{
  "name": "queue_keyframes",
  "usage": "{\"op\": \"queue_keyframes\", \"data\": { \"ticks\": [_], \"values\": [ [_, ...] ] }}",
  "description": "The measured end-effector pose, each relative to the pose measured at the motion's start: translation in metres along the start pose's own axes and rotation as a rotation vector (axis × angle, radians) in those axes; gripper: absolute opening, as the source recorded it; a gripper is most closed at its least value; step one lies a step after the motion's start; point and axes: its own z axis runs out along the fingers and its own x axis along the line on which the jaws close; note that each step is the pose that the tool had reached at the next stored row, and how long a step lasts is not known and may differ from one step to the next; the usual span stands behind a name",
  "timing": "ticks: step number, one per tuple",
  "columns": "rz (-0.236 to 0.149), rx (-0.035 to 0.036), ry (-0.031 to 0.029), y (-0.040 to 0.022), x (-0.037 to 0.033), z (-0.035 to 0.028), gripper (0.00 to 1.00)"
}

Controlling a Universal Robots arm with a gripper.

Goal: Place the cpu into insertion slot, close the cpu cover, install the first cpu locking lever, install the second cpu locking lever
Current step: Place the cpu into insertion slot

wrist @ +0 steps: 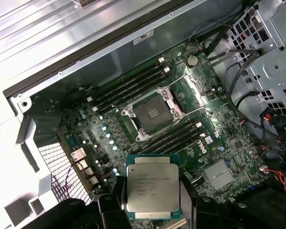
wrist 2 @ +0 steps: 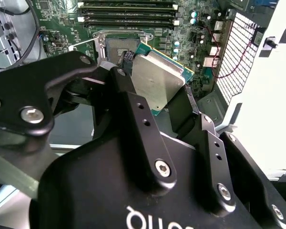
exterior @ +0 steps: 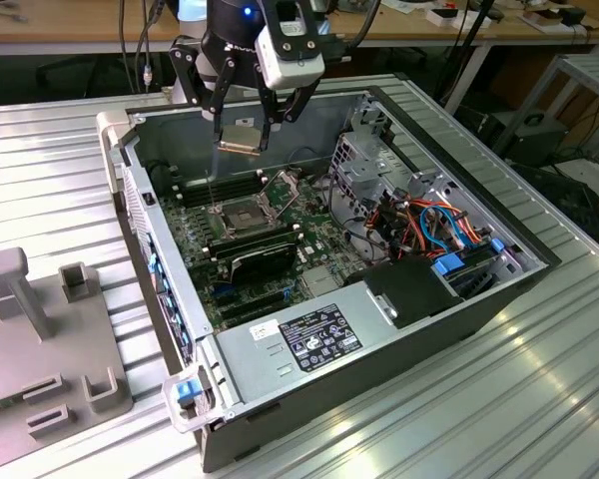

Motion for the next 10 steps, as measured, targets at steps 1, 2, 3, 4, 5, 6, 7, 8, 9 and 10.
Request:
{"op": "queue_keyframes", "data": {
  "ticks": [1,2,3,4,5,6,7,8,9,10],
  "values": [
    [0.004,0.0001,-0.0002,0.0,0.0,0.0,0.55],
    [0.006,0.0002,-0.0002,0.0,0.0,0.0,0.55],
    [0.006,0.0002,-0.0003,0.0,0.0,0.0,0.55],
    [0.007,0.0002,-0.0003,0.0,0.0,0.0001,0.55],
    [0.007,0.0002,-0.0003,0.0,0.0,0.0,0.55],
    [0.007,0.0002,-0.0003,0.0,0.0,0.0,0.55],
    [0.007,0.0001,-0.0003,0.0,0.0,0.0001,0.55],
    [0.007,0.0002,-0.0003,0.0,0.0,0.0,0.55],
    [0.008,0.0002,-0.0003,0.0,0.0,0.0,0.55],
    [0.01,0.0002,-0.0005,0.0,0.0,0.0001,0.55]
  ]
}}
